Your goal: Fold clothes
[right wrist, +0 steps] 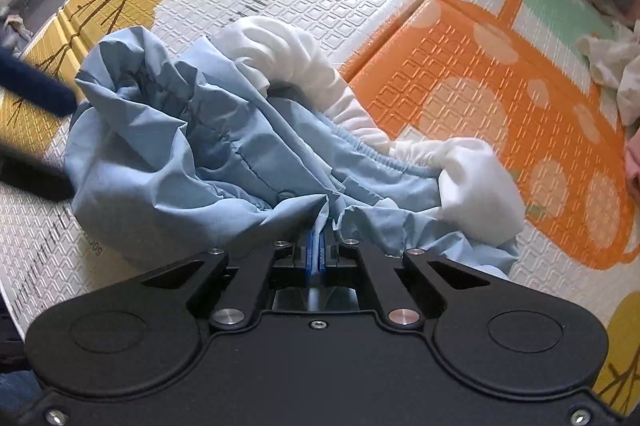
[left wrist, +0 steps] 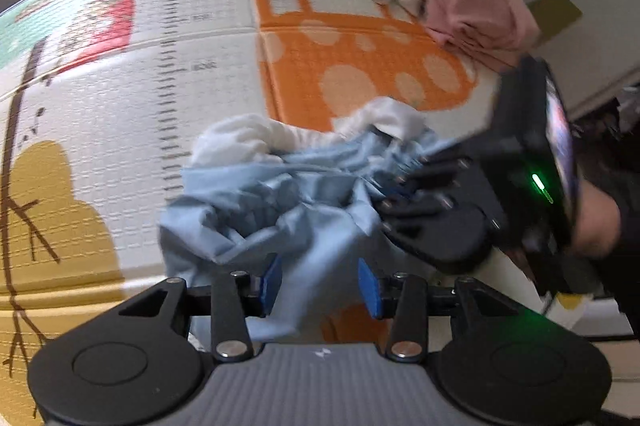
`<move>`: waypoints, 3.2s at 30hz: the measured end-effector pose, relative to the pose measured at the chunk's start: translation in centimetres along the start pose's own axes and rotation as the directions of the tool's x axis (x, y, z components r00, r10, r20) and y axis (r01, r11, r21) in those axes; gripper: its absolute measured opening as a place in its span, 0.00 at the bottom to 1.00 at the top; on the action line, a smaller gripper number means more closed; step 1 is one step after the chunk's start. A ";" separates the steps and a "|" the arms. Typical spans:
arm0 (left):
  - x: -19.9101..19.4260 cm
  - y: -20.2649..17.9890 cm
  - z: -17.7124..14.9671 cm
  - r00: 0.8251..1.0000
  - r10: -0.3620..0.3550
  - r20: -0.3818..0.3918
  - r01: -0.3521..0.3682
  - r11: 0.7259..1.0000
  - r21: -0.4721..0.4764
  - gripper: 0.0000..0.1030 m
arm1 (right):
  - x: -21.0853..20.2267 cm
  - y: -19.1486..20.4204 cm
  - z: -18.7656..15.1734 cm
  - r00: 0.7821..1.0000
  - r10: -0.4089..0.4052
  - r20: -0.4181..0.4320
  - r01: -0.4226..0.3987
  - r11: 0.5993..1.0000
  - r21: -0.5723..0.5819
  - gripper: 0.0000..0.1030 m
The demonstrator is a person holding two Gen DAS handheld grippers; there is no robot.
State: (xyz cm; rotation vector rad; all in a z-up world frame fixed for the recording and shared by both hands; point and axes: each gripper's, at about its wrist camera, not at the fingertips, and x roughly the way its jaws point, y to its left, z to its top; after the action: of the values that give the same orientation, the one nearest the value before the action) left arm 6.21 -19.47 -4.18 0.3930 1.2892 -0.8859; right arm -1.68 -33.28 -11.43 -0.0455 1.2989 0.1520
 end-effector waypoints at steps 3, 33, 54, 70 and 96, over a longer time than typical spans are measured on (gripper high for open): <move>0.1 -0.2 -0.4 1.000 0.009 0.016 -0.009 1.000 0.014 0.44 | 0.0 -0.2 0.0 1.000 0.010 -0.004 -0.010 1.000 -0.002 0.02; 6.1 -0.7 -1.7 1.000 0.017 0.016 -0.023 0.842 0.540 0.09 | 0.2 -0.5 0.0 0.999 0.039 -0.021 -0.039 0.999 -0.004 0.02; 8.6 6.7 2.7 0.995 0.098 -0.009 -0.098 0.995 0.014 0.13 | 1.3 -1.0 0.3 0.995 0.077 -0.063 -0.077 0.997 -0.005 0.02; 9.8 6.1 2.2 0.983 0.180 -0.036 -0.178 0.982 0.057 0.21 | 0.6 -0.8 0.1 0.999 0.044 -0.020 -0.043 0.999 0.025 0.02; 9.5 5.8 1.5 0.988 0.136 -0.065 -0.133 0.990 0.048 0.24 | 0.4 -5.5 0.4 0.998 -0.043 0.052 0.026 0.955 0.296 0.04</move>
State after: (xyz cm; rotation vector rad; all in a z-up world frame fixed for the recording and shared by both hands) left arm 11.72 -20.23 -13.94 0.5426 1.2918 -0.7925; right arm -0.44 -38.64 -12.03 0.1904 1.2508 -0.0718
